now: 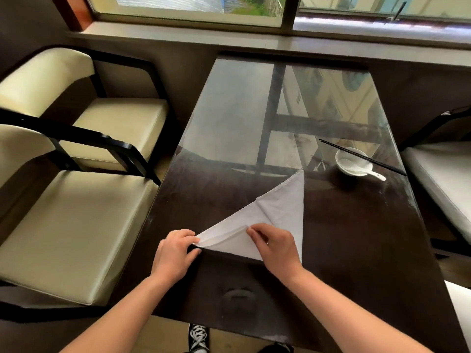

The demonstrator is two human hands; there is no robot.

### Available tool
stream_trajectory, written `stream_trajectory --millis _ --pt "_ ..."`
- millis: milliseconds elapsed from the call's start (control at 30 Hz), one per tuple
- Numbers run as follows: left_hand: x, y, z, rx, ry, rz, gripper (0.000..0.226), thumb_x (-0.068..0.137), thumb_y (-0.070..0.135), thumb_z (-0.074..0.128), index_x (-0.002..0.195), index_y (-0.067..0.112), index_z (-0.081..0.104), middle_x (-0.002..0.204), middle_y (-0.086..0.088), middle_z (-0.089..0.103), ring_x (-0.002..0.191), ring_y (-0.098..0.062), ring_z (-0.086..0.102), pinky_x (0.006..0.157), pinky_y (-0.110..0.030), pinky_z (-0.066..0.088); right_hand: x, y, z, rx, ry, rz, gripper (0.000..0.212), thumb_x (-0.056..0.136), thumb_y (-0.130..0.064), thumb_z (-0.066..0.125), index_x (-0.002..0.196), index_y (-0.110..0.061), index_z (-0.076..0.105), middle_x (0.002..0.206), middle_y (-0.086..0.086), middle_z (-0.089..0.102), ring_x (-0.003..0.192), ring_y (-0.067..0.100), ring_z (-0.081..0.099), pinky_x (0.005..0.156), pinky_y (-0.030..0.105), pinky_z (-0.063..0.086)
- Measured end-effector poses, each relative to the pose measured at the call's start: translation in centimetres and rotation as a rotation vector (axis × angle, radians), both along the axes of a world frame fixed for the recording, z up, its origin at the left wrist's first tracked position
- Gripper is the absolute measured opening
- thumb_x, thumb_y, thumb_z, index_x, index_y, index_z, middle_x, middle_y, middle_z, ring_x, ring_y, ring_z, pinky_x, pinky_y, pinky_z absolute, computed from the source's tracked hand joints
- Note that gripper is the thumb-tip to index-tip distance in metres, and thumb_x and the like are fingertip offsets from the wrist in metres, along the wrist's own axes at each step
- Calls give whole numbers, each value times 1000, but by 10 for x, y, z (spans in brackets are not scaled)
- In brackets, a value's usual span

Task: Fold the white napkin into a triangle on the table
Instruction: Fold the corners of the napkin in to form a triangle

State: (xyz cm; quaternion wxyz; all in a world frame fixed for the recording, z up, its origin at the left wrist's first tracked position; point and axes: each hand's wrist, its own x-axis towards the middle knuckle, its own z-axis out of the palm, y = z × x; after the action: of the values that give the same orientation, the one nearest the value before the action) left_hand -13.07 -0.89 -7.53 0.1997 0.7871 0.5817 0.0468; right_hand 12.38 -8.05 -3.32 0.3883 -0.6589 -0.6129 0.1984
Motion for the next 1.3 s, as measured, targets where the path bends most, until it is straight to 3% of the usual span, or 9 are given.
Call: stream_trajectory --millis 100,233,333,400,533,733,933,1300 --pt "10 7 2 -14 -49 69 15 90 32 71 102 25 77 109 10 64 105 -16 55 87 -36 49 8 23 -2 -100 57 -63 14 94 -25 70 92 -14 78 80 -2 76 71 15 68 66 31 55" --pt "23 16 3 -48 -69 183 15 91 35 68 94 24 78 99 7 62 97 -14 53 80 -34 49 17 52 -5 -236 139 -148 15 95 -28 67 89 -20 77 77 -12 69 73 8 63 66 19 46" --pt "26 20 1 -65 -68 232 17 92 37 67 94 24 78 97 5 61 97 -16 52 80 -35 50 22 66 -9 -362 253 -181 19 94 -36 67 86 -21 77 80 -11 72 79 9 64 74 34 53" --pt "28 22 0 -68 -77 254 17 92 37 67 93 23 77 95 5 61 97 -16 52 81 -37 51 25 68 -9 -430 298 -167 19 85 -41 76 91 -23 77 84 -7 73 81 12 67 75 36 55" --pt "28 22 -2 -53 -98 257 15 92 36 67 89 23 75 92 6 62 95 -16 53 77 -36 52 29 67 -15 -430 87 -125 16 81 -27 80 96 -23 76 81 -10 70 76 10 65 73 28 52" --pt "25 19 -2 -23 -143 252 8 91 32 69 89 27 75 87 9 62 91 -14 54 73 -35 50 34 75 -21 -489 -54 -239 16 89 -32 69 101 -24 77 100 -3 76 96 19 68 80 34 54" --pt "27 21 -5 -6 -122 289 13 93 30 67 96 25 79 87 9 62 90 -12 51 70 -30 44 32 84 -28 -514 -137 -242 7 90 -28 68 91 -22 71 91 0 75 89 25 67 69 31 47" --pt "32 20 -10 1 -67 372 12 89 32 71 95 26 80 82 10 59 84 -8 50 62 -27 42 29 91 -36 -476 -240 -204 10 92 -21 66 85 -15 70 93 5 71 84 25 64 71 32 51"
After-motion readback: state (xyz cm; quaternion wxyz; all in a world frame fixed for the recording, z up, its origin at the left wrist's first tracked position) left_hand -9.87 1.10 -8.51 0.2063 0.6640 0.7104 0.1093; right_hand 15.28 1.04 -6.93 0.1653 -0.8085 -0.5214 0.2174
